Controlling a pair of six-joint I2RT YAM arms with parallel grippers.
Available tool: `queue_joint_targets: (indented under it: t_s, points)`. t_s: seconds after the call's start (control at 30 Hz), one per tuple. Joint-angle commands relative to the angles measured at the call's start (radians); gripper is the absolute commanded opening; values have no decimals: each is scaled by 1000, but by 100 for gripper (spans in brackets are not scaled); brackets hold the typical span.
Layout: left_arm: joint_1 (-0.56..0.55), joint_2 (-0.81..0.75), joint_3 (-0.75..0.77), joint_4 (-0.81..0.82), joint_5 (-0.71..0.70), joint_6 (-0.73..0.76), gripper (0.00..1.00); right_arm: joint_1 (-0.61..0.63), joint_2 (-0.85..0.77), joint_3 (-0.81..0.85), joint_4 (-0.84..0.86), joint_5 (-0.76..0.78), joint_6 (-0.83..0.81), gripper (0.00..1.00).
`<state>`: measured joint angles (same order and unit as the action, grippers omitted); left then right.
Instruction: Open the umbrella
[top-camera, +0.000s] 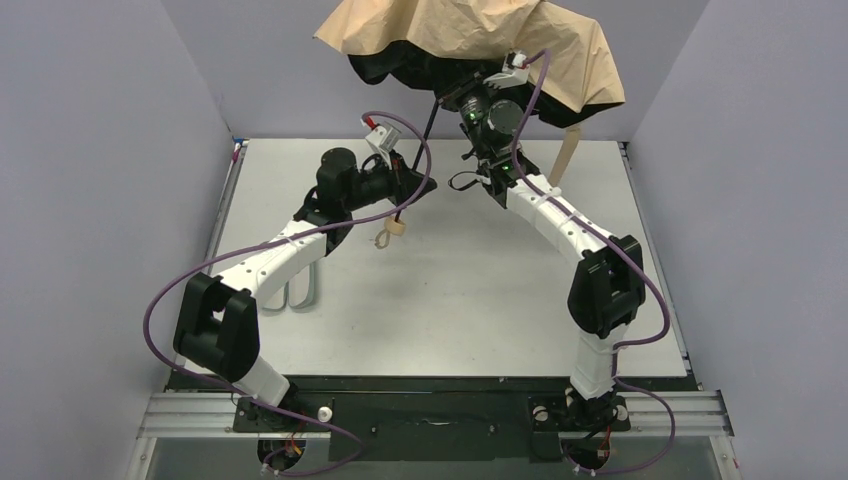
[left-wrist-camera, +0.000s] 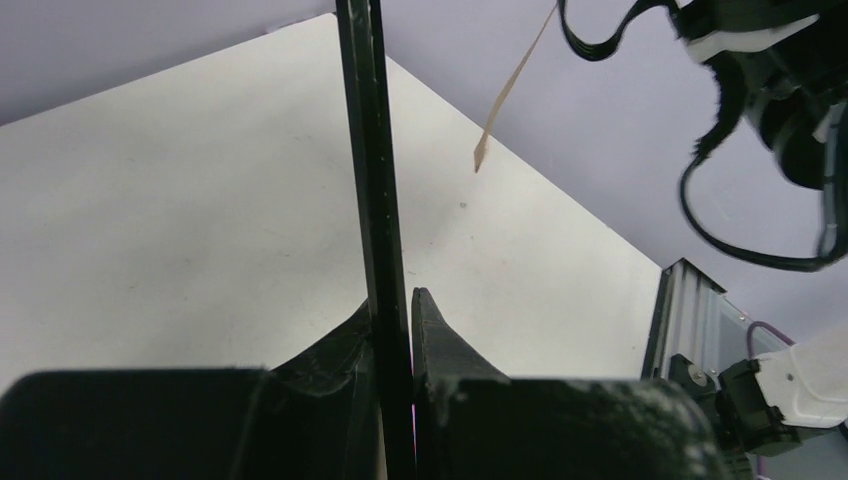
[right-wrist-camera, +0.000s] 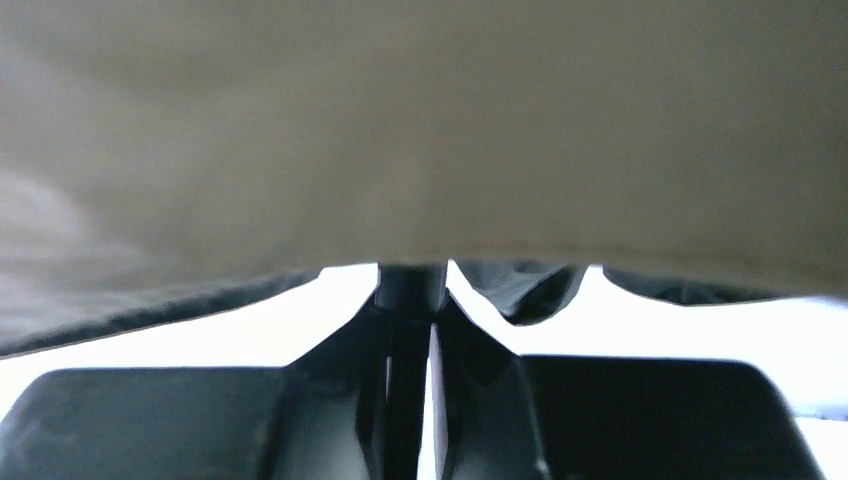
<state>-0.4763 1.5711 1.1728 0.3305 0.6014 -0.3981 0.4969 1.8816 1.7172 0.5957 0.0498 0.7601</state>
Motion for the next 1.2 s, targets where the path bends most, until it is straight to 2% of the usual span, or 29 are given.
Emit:
queue_joint_targets:
  t_s: [0.0, 0.17, 0.23, 0.27, 0.3, 0.33, 0.4, 0.47, 0.57, 0.6, 0.63, 0.67, 0.7, 0.8, 0.97, 1.17]
  points:
    - [-42, 5, -92, -281, 332, 167, 0, -224, -54, 187, 360, 305, -77, 2]
    - [-42, -5, -12, -254, 259, 169, 0, -209, -98, 71, 347, 185, -48, 0]
    - [-41, -21, 29, -239, 178, 184, 14, -195, -127, -9, 337, 124, -27, 0]
    - [-41, -32, 44, -236, 161, 197, 37, -187, -138, -64, 329, 90, -25, 0]
    - [-41, -40, 71, -236, 133, 206, 47, -186, -154, -88, 323, 75, -18, 0]
    - [-41, -54, 93, -236, 120, 228, 63, -182, -161, -127, 296, 51, -11, 0]
    - [-44, -90, 109, -226, 83, 264, 86, -183, -175, -163, 237, 9, 13, 0]
    - [-52, -131, 121, -215, 60, 325, 93, -183, -182, -184, 172, -49, 35, 0]
    - [-99, -200, 149, -220, -22, 491, 94, -180, -195, -196, 59, -135, 33, 0]
    - [-116, -210, 159, -218, -59, 599, 94, -180, -197, -202, 7, -179, 28, 0]
    - [-155, -229, 161, -205, -152, 660, 94, -176, -202, -204, -18, -201, 12, 0]
    - [-174, -236, 155, -191, -233, 785, 94, -173, -209, -209, -75, -235, -3, 0]
    - [-201, -242, 149, -148, -265, 898, 94, -168, -214, -216, -122, -266, -32, 0]
    - [-223, -223, 151, -56, -370, 1055, 95, -153, -240, -239, -191, -316, -104, 0]
    - [-227, -153, 194, 59, -386, 1345, 97, -101, -279, -257, -327, -366, -218, 0]
    - [-231, -74, 229, 117, -405, 1540, 95, -44, -309, -278, -412, -382, -325, 0]
